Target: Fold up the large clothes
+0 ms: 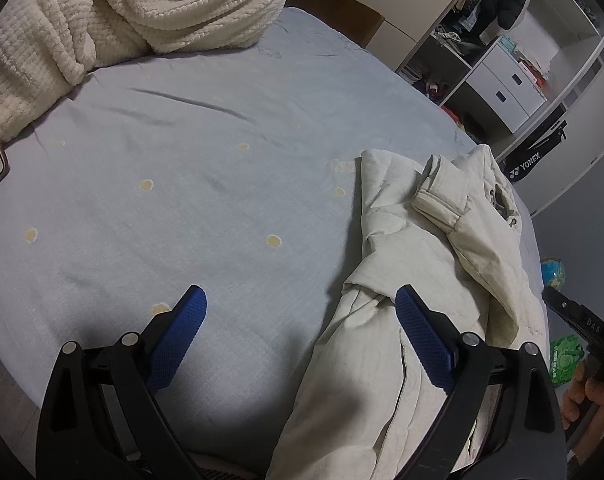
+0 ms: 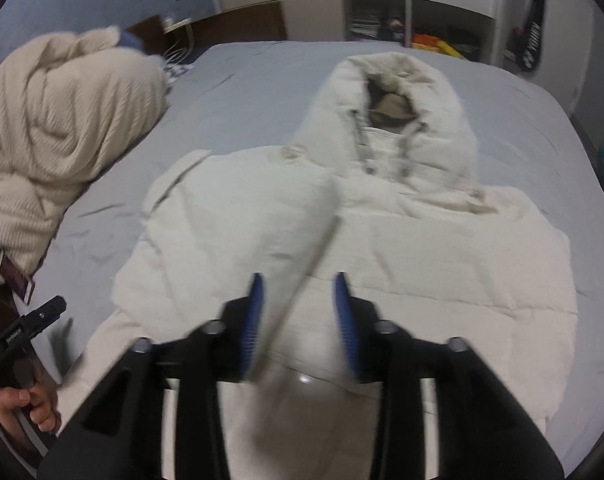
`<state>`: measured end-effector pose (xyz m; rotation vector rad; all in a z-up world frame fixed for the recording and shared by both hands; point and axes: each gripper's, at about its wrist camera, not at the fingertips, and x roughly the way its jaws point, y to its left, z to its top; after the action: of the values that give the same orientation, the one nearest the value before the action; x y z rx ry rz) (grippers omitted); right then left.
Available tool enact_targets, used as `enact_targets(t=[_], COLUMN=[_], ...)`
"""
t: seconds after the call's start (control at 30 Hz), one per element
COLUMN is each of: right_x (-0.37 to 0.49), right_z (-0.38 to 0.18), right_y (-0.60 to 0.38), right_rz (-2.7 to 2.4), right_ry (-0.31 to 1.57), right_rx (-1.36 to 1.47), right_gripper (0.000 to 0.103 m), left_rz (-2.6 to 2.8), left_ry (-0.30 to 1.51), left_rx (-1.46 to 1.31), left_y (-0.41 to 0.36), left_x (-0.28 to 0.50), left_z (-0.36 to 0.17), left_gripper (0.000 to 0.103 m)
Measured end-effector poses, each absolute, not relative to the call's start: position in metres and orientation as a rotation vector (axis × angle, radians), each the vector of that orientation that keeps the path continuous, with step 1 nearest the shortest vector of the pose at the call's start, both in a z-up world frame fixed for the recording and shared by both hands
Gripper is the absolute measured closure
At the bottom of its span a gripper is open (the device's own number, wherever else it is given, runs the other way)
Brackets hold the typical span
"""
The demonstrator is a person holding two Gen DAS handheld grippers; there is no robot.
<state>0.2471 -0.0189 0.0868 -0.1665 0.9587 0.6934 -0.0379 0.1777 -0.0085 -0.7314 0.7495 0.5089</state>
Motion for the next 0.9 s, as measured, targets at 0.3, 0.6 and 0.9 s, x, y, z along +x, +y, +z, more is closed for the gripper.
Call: enact_targets(t=[0.3, 0.6, 0.9], right_x=[0.199, 0.192, 0.223], right_z=[0.075, 0.041, 0.098], right_y=[0.1, 0.15, 0.071], right_rz=[0.801, 0.748, 0.767], right_ry=[0.894, 0.908, 0.874], right_rx=[-0.526, -0.732, -0.397], right_gripper=[0.048, 0.088, 0.102], left_rz=[0.505, 0.501, 0.505], left_ry=[0.736, 0.731, 0.726], left_rx=[-0.766, -0.778, -0.78], left_y=[0.182, 0.183, 0.183], left_x=[-0.041, -0.042, -0.044], left_z=[-0.011, -0.012, -0.011], left_gripper=[0.011, 0.011, 0.011])
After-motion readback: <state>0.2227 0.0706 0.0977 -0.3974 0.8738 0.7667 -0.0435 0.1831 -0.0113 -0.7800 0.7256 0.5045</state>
